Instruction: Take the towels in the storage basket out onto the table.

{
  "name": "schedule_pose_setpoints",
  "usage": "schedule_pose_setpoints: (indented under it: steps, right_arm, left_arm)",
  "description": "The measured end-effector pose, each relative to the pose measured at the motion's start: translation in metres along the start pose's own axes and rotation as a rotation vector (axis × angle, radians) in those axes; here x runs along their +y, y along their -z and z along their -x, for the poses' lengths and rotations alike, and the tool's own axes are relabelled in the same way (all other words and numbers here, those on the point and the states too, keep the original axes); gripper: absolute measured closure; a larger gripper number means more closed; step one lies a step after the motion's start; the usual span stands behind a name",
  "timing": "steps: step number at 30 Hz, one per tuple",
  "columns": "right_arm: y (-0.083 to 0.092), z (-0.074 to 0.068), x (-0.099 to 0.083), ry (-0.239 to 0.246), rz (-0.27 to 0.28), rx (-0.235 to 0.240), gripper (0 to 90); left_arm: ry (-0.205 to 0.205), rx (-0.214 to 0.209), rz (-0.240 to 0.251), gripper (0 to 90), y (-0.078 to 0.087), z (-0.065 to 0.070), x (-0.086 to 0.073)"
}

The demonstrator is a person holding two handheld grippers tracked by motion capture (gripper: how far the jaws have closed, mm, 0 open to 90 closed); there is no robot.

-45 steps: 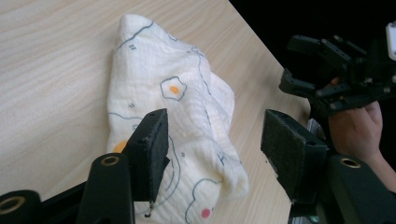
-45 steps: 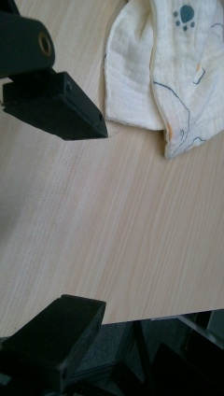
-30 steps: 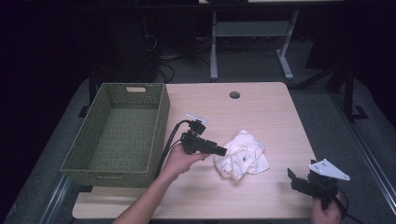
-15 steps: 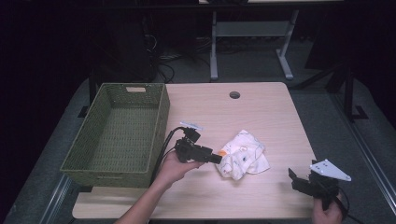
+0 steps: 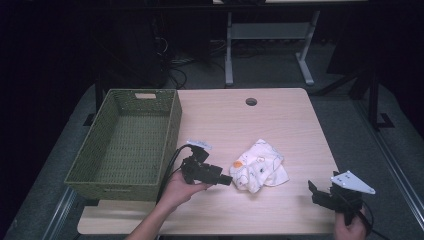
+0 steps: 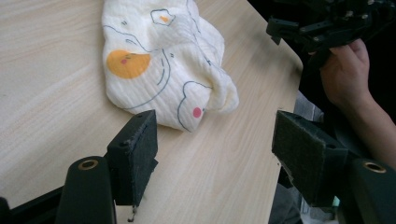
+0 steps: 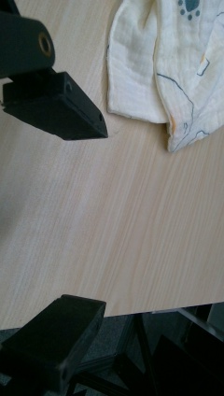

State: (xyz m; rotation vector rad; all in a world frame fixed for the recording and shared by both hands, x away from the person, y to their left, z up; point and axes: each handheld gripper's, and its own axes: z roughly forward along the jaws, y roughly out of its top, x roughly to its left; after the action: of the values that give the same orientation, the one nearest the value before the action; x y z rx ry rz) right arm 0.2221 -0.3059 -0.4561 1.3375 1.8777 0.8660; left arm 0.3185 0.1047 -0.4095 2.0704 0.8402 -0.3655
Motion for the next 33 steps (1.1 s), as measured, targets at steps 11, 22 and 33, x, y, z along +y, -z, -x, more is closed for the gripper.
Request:
schedule_pose_setpoints:
  steps: [11,22,33]
  right_arm:
    - [0.000,-0.001,0.001,0.008,0.003,0.000,13.9]
    - [-0.001,-0.002,0.001,0.011,0.002,0.003,13.9]
    - [-0.002,-0.002,0.001,0.012,0.007,0.029,13.9]
  left_arm:
    - [0.003,0.001,-0.002,30.1,0.006,0.001,-0.024]
    - [0.014,-0.024,0.006,28.2,0.005,0.002,-0.042]
    - [-0.012,-0.006,0.001,27.7,-0.001,0.002,-0.052]
